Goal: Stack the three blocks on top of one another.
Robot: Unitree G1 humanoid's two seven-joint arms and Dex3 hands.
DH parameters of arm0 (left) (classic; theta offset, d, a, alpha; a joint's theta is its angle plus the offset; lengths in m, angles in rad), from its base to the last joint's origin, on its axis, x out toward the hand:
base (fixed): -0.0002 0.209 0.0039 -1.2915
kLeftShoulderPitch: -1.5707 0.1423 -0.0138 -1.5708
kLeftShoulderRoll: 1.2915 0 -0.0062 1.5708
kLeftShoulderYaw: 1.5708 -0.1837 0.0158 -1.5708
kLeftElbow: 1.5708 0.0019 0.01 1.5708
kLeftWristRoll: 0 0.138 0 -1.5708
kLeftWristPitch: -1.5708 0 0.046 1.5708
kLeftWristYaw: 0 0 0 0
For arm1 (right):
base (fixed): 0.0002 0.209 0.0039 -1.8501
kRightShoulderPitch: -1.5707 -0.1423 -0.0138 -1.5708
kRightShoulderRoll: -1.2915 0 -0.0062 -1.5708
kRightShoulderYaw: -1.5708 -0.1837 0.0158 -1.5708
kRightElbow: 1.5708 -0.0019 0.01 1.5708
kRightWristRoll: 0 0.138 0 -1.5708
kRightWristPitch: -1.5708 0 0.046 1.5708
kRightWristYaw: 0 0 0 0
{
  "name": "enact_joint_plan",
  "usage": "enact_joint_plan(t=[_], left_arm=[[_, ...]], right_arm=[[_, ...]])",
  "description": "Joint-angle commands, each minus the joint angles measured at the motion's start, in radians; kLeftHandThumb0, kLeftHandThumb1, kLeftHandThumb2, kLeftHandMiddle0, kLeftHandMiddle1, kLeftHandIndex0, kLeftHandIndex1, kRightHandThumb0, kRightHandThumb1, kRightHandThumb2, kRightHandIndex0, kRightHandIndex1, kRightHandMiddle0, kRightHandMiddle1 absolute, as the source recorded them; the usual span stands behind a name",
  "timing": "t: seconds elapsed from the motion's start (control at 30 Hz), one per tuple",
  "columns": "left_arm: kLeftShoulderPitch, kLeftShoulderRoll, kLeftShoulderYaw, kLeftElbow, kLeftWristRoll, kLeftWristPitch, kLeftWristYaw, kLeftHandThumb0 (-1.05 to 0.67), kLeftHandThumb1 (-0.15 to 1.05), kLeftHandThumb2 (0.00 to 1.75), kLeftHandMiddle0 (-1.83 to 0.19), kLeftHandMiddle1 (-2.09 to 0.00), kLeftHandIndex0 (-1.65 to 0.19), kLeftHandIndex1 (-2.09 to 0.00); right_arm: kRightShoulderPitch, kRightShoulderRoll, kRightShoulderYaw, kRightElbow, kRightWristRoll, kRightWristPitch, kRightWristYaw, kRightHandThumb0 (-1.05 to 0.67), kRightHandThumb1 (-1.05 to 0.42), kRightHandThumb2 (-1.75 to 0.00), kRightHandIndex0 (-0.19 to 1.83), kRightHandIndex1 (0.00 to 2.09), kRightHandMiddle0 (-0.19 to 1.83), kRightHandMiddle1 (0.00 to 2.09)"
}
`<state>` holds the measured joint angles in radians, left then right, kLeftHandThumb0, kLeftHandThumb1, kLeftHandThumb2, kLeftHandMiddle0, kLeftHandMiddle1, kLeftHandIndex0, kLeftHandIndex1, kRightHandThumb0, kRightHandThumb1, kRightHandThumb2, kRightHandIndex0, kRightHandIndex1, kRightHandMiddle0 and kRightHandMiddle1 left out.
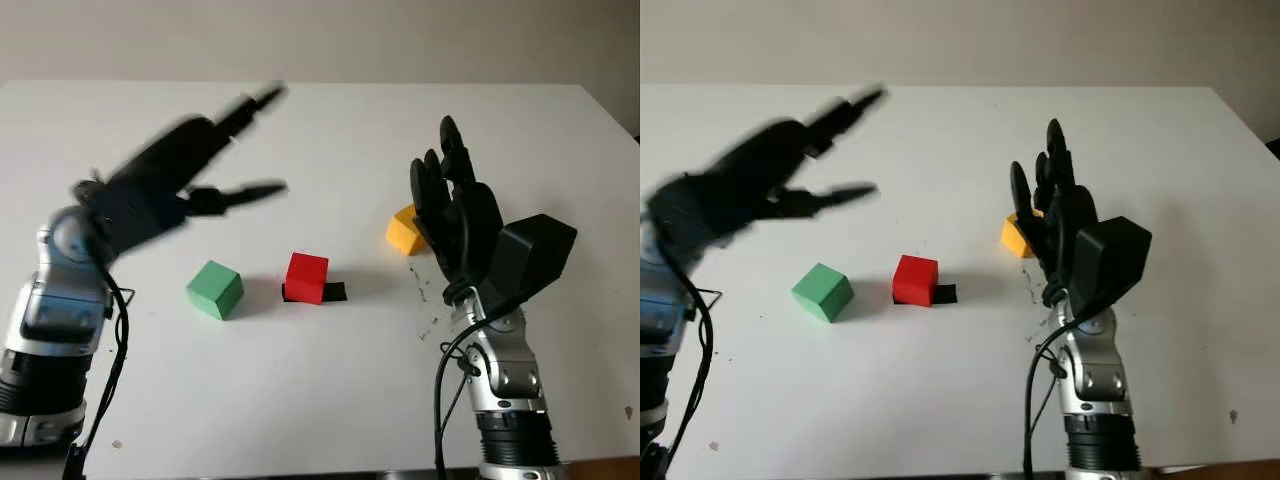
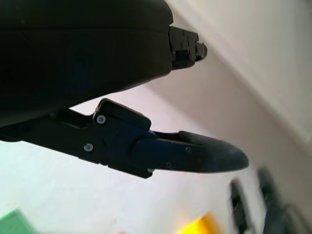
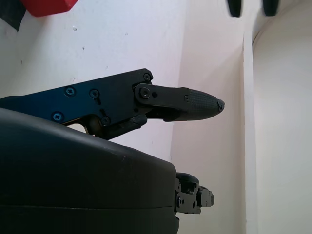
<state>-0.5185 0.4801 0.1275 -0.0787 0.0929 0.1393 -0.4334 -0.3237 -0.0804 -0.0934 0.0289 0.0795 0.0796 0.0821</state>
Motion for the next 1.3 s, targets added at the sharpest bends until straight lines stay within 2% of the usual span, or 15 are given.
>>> enact_joint_plan(t=[0.0,0.1,0.23,0.33,0.57,0.7,0.87,1.27], left_arm=[[0.003,-0.039,0.059,0.032,-0.058,-0.012,0.053,-0.75,1.05,0.42,-0.04,-0.08,-0.07,-0.09],[0.026,-0.095,0.113,0.106,-0.15,-0.058,0.107,-0.68,1.05,0.4,-0.07,-0.08,-0.07,-0.08],[0.055,-0.136,0.134,0.164,-0.197,-0.123,0.157,-0.62,1.05,0.42,-0.1,-0.07,-0.07,-0.08],[0.088,-0.161,0.14,0.221,-0.208,-0.198,0.191,-0.61,1.05,0.5,-0.11,-0.06,-0.07,-0.07],[0.115,-0.183,0.133,0.298,-0.186,-0.276,0.284,-0.63,1.05,0.51,-0.11,-0.06,-0.08,-0.07],[0.11,-0.172,0.127,0.325,-0.177,-0.295,0.292,-0.63,1.05,0.5,-0.12,-0.06,-0.09,-0.07],[0.111,-0.165,0.121,0.318,-0.167,-0.29,0.298,-0.63,1.05,0.49,-0.11,-0.05,-0.08,-0.07],[0.112,-0.154,0.118,0.307,-0.166,-0.278,0.295,-0.62,1.05,0.5,-0.1,-0.06,-0.08,-0.06]], right_arm=[[-0.055,-0.069,-0.01,-0.013,-0.021,0.001,0.02,-0.6,-1.05,-0.38,-0.07,0.04,-0.02,0.05],[-0.114,-0.186,-0.015,0.016,-0.058,-0.024,0.095,-0.63,-1.05,-0.31,-0.03,0.06,0.02,0.07],[-0.185,-0.295,-0.018,0.069,-0.056,-0.014,0.198,-0.63,-1.04,-0.14,-0.02,0.06,0.04,0.08],[-0.259,-0.442,0.029,0.143,-0.146,-0.073,0.308,-0.61,-0.98,-0.06,0.01,0.07,0.06,0.09],[-0.413,-0.629,0.171,0.333,-0.366,-0.256,0.427,-0.63,-0.84,-0.03,0.15,0.13,0.21,0.14],[-0.485,-0.69,0.265,0.417,-0.484,-0.379,0.482,-0.62,-0.82,-0.04,0.15,0.1,0.23,0.13],[-0.536,-0.724,0.358,0.461,-0.61,-0.493,0.506,-0.55,-0.81,-0.05,0.12,0.08,0.24,0.11],[-0.593,-0.713,0.456,0.609,-0.763,-0.669,0.41,-0.44,-0.83,-0.05,0.13,0.06,0.32,0.08]])
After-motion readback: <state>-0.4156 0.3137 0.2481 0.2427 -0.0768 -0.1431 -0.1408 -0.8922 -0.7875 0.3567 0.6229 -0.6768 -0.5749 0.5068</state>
